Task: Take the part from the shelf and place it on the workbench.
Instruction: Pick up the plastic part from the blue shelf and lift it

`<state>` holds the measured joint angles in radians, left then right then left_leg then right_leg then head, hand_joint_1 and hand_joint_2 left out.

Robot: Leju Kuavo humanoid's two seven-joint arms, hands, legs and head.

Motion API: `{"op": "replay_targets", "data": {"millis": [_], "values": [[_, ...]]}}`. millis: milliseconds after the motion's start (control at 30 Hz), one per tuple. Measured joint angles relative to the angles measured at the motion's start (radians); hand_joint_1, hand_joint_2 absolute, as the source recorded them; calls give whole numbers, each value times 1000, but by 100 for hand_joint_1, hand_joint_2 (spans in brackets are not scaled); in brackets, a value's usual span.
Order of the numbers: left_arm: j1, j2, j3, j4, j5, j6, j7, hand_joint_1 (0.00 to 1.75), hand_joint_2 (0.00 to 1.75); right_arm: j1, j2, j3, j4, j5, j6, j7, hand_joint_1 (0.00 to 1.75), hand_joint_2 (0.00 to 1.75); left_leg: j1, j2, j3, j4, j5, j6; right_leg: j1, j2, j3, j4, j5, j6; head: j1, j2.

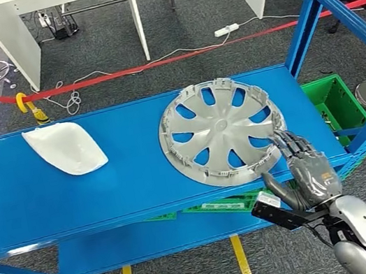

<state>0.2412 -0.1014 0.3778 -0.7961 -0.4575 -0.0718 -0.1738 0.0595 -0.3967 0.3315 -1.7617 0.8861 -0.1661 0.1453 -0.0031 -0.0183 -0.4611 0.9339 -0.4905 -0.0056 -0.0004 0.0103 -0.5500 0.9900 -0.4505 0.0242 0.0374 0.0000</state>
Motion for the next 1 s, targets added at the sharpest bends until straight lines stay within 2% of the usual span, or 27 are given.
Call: {"op": "replay_targets", "data": {"millis": [233, 433, 667, 1000], "values": [[3, -28, 6, 16, -2, -7, -4, 0, 0, -50, 19, 106, 8, 27, -11, -96, 0, 0, 0, 0, 2, 0, 0, 0, 0, 0, 2, 0, 1, 1, 0, 0], [-1, -36, 6, 23, -6, -13, -6, 0, 0, -91, -2, 208, 20, 102, -16, -154, 0, 0, 0, 0, 5, 0, 1, 1, 0, 0, 4, 0, 2, 2, 0, 0], [0, -37, 7, 24, -13, -12, -5, 0, 0, -100, -27, 261, 32, 119, -31, -168, 0, 0, 0, 0, 6, 0, 1, 1, 0, 0, 6, 0, 2, 2, 0, 0], [10, -44, 21, 23, -49, -37, 6, 0, 0, -123, -35, 298, 68, 180, -123, -170, 0, 0, 0, 0, 7, 0, 1, 1, 0, 0, 7, 0, 2, 2, 0, 0]]}}
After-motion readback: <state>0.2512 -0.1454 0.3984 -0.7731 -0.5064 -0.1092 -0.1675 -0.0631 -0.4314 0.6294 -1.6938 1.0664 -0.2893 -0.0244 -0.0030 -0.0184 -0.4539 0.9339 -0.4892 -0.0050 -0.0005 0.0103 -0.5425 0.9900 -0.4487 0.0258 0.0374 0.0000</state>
